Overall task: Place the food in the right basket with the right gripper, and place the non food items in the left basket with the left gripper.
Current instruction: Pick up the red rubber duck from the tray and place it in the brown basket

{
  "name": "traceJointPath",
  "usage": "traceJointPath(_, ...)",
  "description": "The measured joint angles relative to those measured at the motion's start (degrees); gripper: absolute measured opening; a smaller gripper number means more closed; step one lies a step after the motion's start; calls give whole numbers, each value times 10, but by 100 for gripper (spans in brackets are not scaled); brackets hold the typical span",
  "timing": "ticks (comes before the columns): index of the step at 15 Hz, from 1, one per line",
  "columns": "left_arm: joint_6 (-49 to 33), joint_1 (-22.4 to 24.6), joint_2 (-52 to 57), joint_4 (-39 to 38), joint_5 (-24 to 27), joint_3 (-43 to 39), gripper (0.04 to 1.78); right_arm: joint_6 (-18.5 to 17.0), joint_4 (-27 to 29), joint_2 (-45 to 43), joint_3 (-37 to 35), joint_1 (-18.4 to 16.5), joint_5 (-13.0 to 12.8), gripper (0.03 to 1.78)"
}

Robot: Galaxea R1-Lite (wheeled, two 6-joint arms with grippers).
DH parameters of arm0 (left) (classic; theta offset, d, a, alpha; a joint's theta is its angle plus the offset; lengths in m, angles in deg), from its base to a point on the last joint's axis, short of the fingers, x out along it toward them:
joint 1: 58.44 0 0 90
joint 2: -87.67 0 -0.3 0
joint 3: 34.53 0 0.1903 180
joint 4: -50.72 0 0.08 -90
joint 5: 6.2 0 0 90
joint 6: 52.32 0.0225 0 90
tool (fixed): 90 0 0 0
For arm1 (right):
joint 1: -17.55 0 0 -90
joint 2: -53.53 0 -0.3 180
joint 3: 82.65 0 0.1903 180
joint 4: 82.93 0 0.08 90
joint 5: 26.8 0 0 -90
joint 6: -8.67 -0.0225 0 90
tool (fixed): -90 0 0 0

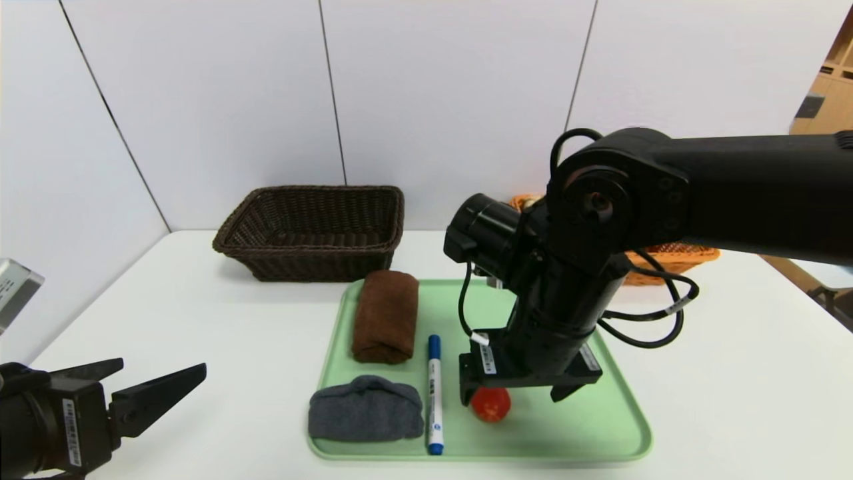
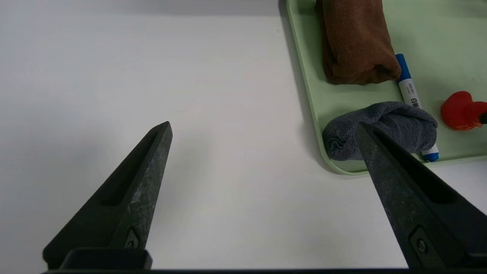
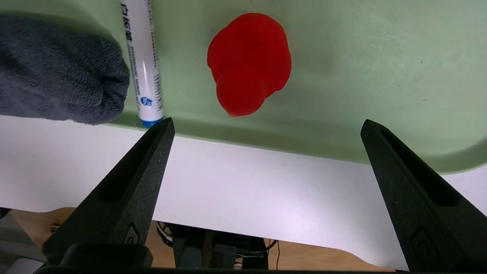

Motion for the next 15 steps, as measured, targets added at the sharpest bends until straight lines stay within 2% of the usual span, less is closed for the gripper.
traceJointPath(9, 0, 0, 15, 0, 1, -9, 169, -1, 0, 50, 33, 0, -3, 170)
traceJointPath(15, 0, 0, 18, 0, 1, -11, 169, -3, 0, 79, 47, -1, -18, 170)
